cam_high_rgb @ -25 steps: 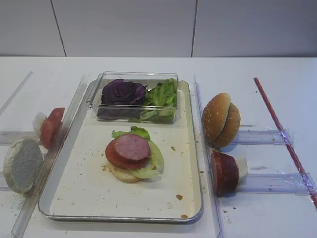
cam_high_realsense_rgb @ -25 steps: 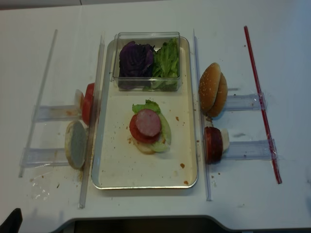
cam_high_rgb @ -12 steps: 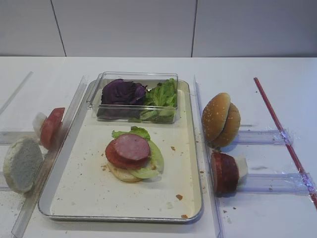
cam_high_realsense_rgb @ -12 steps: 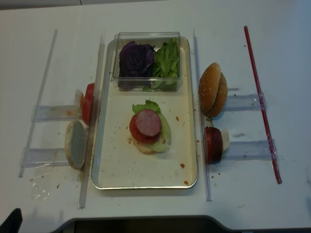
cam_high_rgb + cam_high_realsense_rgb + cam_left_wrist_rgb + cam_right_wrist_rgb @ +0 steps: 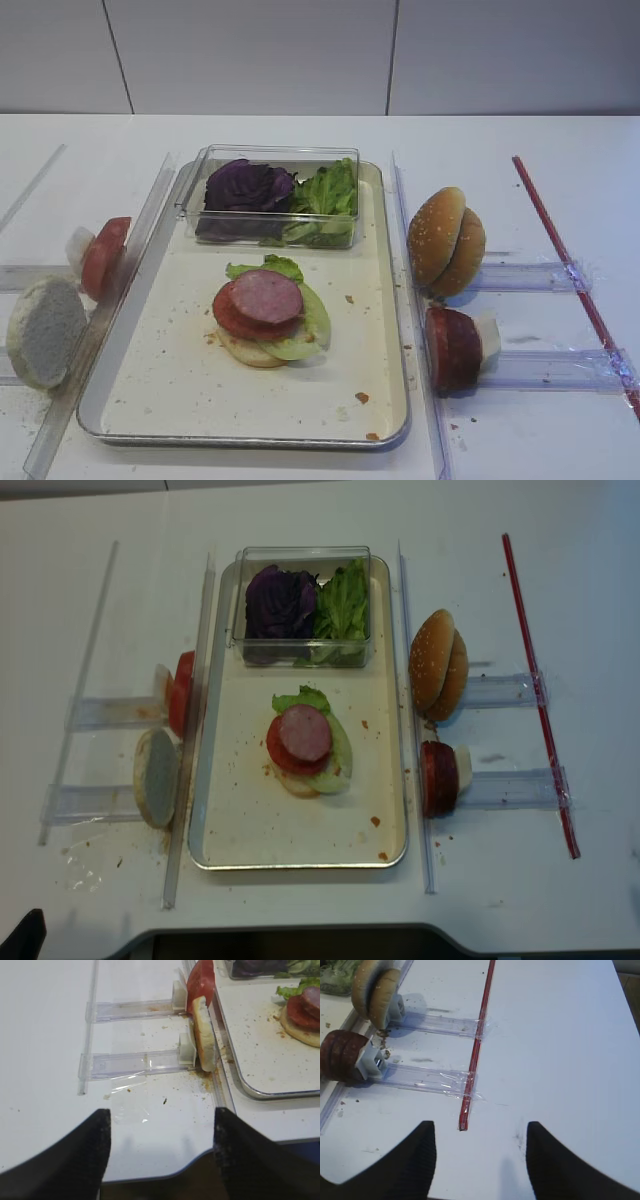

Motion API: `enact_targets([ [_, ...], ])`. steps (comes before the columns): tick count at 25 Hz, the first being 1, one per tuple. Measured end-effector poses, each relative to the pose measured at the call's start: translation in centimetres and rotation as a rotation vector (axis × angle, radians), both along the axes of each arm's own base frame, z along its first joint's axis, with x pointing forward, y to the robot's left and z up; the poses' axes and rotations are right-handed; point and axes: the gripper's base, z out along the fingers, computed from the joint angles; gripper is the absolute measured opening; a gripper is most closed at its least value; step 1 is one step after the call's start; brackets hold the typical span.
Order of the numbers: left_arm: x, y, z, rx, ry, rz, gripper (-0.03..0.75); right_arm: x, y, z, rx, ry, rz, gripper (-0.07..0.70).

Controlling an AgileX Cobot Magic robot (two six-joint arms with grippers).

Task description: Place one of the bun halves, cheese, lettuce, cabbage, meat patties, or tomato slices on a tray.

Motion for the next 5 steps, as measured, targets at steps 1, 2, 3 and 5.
enact_targets([
  [1,0.0,0.0,0.0,0.0,0.0,0.0,0.423,0.0,0.0,0.0,0.0,0.0,0.0,0.424],
  [2,0.0,0.0,0.0,0.0,0.0,0.0,0.423,0.0,0.0,0.0,0.0,0.0,0.0,0.424],
  [3,0.0,0.0,0.0,0.0,0.0,0.0,0.423,0.0,0.0,0.0,0.0,0.0,0.0,0.424],
  [5,0.0,0.0,0.0,0.0,0.0,0.0,0.423,0.0,0.0,0.0,0.0,0.0,0.0,0.424],
])
